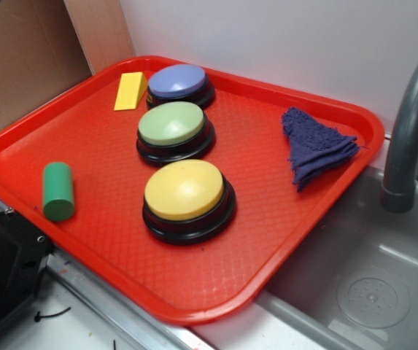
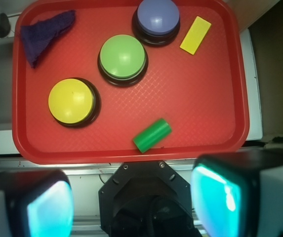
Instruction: Push the green button.
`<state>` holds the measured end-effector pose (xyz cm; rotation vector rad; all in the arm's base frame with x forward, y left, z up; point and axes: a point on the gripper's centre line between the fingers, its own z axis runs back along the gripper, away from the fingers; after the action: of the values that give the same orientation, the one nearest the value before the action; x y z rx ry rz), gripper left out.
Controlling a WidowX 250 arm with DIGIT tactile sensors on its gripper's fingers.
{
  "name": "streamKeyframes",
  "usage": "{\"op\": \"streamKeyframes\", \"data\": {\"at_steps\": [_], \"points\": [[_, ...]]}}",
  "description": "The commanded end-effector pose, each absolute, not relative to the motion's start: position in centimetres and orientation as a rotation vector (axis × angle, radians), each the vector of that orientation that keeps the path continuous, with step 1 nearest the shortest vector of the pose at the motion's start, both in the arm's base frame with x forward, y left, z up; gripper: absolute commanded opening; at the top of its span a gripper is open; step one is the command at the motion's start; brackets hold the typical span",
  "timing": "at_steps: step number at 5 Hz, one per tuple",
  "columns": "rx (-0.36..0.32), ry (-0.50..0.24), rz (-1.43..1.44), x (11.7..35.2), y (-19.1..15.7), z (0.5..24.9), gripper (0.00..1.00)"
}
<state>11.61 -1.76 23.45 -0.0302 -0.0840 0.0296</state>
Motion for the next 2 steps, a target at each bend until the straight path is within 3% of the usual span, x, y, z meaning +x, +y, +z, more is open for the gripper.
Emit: {"op": "streamKeyframes", "data": {"at_steps": [1,2], "points": [[-0.03,-0.084,0.03,11.6,-1.8,23.4,1.0],[0.0,-0.09,-0.012,16.6,-2.7,19.4,1.0]]}}
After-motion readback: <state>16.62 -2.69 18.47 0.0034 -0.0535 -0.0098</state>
